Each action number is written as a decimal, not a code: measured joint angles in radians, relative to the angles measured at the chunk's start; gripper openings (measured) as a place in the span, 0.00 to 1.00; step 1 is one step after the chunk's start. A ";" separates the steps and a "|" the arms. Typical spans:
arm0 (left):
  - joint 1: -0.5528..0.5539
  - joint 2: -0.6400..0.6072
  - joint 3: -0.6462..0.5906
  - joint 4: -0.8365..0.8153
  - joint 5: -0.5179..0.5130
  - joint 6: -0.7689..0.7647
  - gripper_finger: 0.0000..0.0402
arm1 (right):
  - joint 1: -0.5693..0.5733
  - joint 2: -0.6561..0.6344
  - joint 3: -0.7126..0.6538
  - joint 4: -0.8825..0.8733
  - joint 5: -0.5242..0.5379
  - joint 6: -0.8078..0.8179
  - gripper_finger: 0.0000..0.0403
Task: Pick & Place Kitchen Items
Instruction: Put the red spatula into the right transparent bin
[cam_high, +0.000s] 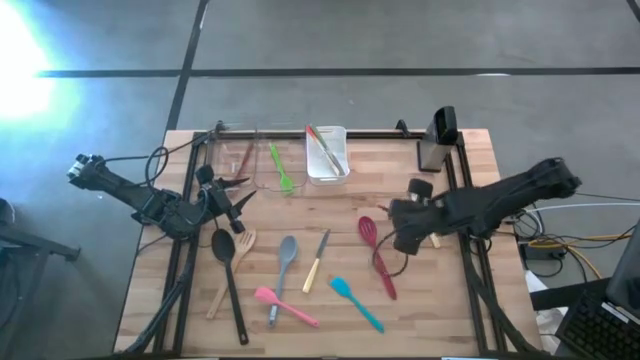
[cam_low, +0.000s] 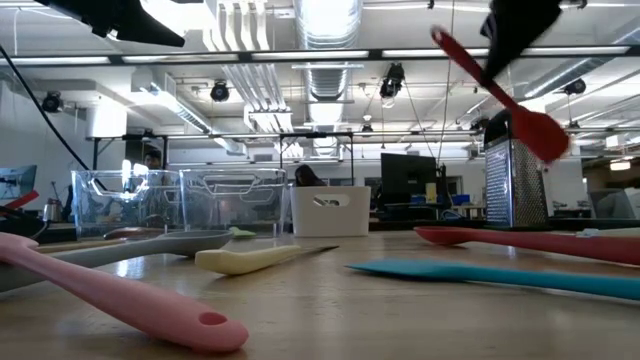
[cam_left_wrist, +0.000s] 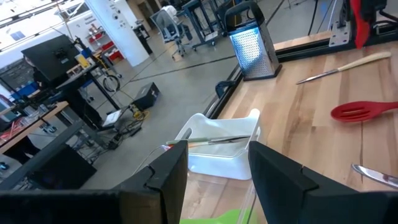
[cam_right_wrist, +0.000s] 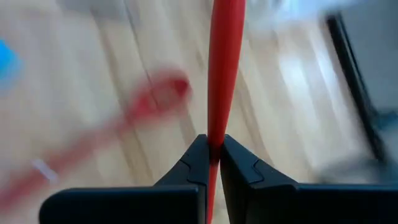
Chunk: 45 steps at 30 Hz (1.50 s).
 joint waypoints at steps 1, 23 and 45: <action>0.000 0.000 0.000 0.000 0.001 0.000 0.43 | -0.006 -0.034 -0.015 0.069 0.000 -0.005 0.03; 0.207 0.170 0.000 0.485 0.628 -0.036 0.43 | -0.068 -0.088 -0.173 0.834 -0.103 -0.242 0.03; 0.496 0.726 0.322 0.806 1.408 -0.150 0.43 | -0.068 0.098 0.015 0.824 -0.110 -0.336 0.03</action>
